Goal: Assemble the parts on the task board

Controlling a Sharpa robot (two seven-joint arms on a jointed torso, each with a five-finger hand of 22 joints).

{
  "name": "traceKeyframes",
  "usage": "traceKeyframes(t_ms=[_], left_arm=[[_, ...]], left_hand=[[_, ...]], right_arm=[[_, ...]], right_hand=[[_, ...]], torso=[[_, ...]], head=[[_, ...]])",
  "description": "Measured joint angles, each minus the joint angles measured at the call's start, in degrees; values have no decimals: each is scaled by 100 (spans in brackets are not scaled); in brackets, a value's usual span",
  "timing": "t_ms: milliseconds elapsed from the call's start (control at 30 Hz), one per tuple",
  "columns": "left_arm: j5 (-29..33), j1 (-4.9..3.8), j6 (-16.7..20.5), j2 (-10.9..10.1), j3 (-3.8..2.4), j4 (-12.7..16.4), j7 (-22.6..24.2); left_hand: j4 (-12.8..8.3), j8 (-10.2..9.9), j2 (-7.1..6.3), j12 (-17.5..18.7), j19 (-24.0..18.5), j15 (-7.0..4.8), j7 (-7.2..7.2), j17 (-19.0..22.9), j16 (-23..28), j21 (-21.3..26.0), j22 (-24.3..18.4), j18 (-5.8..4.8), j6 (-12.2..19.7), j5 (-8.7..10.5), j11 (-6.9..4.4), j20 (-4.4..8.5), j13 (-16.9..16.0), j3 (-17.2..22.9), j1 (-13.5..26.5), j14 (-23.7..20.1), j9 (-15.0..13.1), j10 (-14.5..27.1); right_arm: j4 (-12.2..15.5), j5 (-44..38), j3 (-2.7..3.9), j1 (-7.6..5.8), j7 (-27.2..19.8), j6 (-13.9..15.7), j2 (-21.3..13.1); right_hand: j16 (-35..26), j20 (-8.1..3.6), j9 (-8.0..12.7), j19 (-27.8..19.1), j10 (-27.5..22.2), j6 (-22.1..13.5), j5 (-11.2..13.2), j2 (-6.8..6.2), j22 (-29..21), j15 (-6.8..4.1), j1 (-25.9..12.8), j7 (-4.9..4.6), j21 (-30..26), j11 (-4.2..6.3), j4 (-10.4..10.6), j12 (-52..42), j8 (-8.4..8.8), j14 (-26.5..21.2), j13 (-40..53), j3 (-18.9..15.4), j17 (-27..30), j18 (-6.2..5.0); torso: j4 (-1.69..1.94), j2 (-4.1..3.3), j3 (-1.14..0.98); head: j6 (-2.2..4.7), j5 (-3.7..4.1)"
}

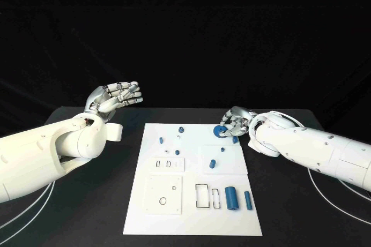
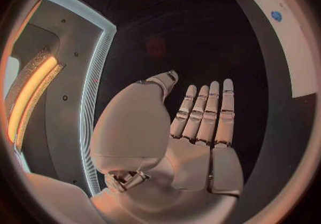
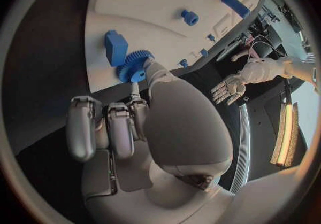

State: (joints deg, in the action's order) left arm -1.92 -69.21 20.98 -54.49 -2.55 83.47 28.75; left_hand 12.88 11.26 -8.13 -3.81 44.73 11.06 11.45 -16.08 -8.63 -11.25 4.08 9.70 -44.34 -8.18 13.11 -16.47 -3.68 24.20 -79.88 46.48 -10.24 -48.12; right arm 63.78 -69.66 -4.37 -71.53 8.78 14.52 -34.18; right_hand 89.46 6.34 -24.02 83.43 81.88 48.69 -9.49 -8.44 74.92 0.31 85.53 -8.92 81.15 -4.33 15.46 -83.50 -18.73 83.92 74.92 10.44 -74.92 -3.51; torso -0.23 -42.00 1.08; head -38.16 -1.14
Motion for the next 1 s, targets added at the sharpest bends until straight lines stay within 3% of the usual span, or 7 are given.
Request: traceKeyframes(t_ms=[133,200,433,667,733,1000], left_arm=[[0,0,0,0,0,0,-3],[0,0,0,1,0,-1,-4],[0,0,-1,1,0,-5,-6],[1,0,-1,8,0,-19,-7],[1,0,-1,14,0,-21,-8],[2,0,-2,41,0,-23,-8]], left_hand=[[0,0,0,0,0,0,0,0,0,0,0,0,0,0,0,0,0,0,0,0,0,0],[0,0,0,0,0,0,0,0,0,0,0,0,0,0,0,0,0,0,0,0,0,0],[0,0,0,0,0,0,0,0,0,0,0,0,0,0,0,0,0,0,0,0,0,0],[-16,0,0,0,0,0,0,0,0,0,0,0,0,0,0,0,0,16,0,0,0,0],[-16,0,0,0,0,0,0,0,0,0,0,0,0,0,0,0,0,16,0,0,0,0],[-16,0,0,0,0,0,0,0,22,0,0,0,0,0,0,0,0,16,0,0,0,0]], right_arm=[[19,-15,-8,10,6,71,4],[49,-39,-11,19,21,116,0],[235,-234,-23,42,86,337,-28],[622,-601,-29,56,178,735,-62],[743,-726,-29,56,198,853,-53],[1150,-1328,-41,48,276,1200,135]], right_hand=[[0,-29,21,29,74,175,12,8,0,-2,8,37,39,66,-16,-48,0,2,0,199,0,0],[0,-50,27,50,114,252,8,-16,0,-57,45,52,39,106,-48,-51,-14,8,0,345,0,0],[0,-84,27,55,157,262,-15,-62,-1,-106,107,41,62,148,-179,-75,-15,0,-1,746,1,-1],[-1,-91,27,47,165,262,-15,-83,-1,-105,128,42,104,157,-188,-75,-15,0,-1,831,1,3],[10,-91,27,47,165,262,-15,-82,-1,-105,127,42,105,157,-194,-75,-15,0,-1,840,1,62],[21,-91,27,47,165,262,-11,-100,0,-105,104,41,105,156,-205,-98,-15,0,-2,913,1,62]], torso=[[-1,1,2],[0,1,3],[1,2,3],[3,3,3],[2,4,3],[9,5,3]], head=[[-3,4],[-3,5],[1,-7],[22,-23],[27,-25],[40,-37]])
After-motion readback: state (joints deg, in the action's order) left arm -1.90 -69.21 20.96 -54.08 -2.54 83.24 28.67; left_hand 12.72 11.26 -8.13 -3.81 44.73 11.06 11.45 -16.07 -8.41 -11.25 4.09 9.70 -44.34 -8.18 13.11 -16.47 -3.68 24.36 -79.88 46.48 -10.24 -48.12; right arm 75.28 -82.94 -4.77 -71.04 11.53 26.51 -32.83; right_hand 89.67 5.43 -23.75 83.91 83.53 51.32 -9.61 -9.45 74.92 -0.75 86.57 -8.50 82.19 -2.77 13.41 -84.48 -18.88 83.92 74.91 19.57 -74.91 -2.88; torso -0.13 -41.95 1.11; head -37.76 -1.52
